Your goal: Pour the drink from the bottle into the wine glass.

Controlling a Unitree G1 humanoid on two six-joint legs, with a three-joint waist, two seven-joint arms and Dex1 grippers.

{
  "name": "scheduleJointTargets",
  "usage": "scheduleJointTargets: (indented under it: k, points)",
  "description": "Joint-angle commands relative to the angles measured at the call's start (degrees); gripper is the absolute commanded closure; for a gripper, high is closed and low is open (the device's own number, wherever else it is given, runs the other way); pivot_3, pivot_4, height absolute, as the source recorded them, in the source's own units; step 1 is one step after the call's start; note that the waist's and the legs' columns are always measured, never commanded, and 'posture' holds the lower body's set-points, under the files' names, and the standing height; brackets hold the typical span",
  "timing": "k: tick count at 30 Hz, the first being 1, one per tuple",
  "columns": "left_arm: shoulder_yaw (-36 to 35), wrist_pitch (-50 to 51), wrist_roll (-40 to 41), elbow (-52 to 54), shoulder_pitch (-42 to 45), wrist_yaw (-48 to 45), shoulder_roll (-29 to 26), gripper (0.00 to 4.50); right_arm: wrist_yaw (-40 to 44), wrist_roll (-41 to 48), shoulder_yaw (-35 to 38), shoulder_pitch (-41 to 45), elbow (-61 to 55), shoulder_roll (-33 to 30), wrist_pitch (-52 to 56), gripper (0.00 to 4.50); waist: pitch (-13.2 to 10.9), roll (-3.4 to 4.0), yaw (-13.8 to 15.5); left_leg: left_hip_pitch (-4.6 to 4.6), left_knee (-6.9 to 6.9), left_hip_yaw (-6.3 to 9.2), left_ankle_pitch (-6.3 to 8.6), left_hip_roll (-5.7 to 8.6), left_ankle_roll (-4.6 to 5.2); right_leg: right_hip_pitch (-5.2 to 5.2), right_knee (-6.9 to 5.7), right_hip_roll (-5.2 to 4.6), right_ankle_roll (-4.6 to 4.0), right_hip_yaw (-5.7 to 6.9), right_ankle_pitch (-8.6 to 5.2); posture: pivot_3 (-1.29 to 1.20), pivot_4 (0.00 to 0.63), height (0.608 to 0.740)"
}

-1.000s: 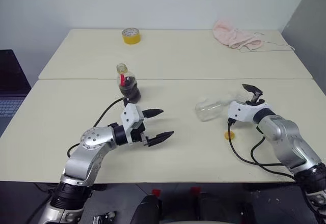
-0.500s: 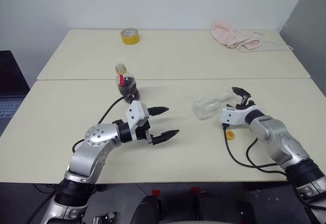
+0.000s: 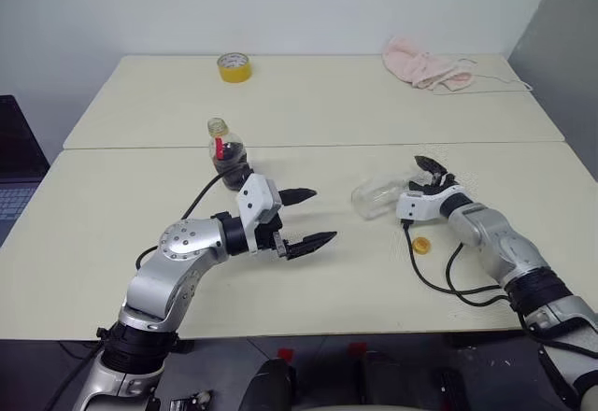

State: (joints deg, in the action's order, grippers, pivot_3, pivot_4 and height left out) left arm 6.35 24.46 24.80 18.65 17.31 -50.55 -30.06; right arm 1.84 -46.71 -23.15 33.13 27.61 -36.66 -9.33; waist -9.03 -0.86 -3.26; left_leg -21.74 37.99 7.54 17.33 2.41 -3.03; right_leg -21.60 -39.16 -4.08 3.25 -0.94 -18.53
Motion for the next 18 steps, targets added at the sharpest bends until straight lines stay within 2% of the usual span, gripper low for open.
scheduleJointTargets:
  k: [1, 6, 14, 18]
  points:
    - [-0.9, 0.3, 1.0, 2.5, 1.3, 0.4, 0.0, 0.00, -2.0, -1.0, -1.2, 1.2, 2.2, 1.9, -0.8, 2.61, 0.0, -0.01, -0.1, 0.00, 0.00, 0.00, 0.00, 0.00, 0.00, 0.00, 0.00, 0.01, 0.00, 0.00, 0.00, 0.00, 0.150, 0.740]
    - [-1.2, 0.8, 1.3, 2.9, 1.1, 0.7, -0.1, 0.00, -4.4, -0.9, -1.2, 1.3, 3.9, 3.0, -0.8, 4.29, 0.1, -0.14, -0.6, 0.25, -0.09, 0.01, 0.00, -0.05, 0.00, 0.21, 0.05, 0.04, 0.00, -0.02, 0.00, 0.00, 0.150, 0.740]
    - [-3.4, 2.1, 3.2, 4.4, -0.7, 2.7, 0.0, 0.00, -4.8, 1.1, 1.3, 0.7, 0.7, 2.1, -0.1, 4.34, 0.1, -0.15, -0.5, 0.31, -0.09, 0.01, 0.00, -0.04, 0.00, 0.26, 0.05, 0.02, 0.00, -0.06, 0.00, 0.00, 0.150, 0.740]
    - [-7.1, 2.1, 5.1, 4.8, -3.9, 3.5, -0.6, 0.00, 3.7, 10.9, 7.3, -1.8, -11.8, 1.9, 1.0, 4.34, 0.1, -0.10, -0.4, 0.22, -0.10, 0.02, 0.00, -0.02, 0.00, 0.20, 0.07, 0.00, 0.00, -0.07, 0.00, 0.00, 0.150, 0.740]
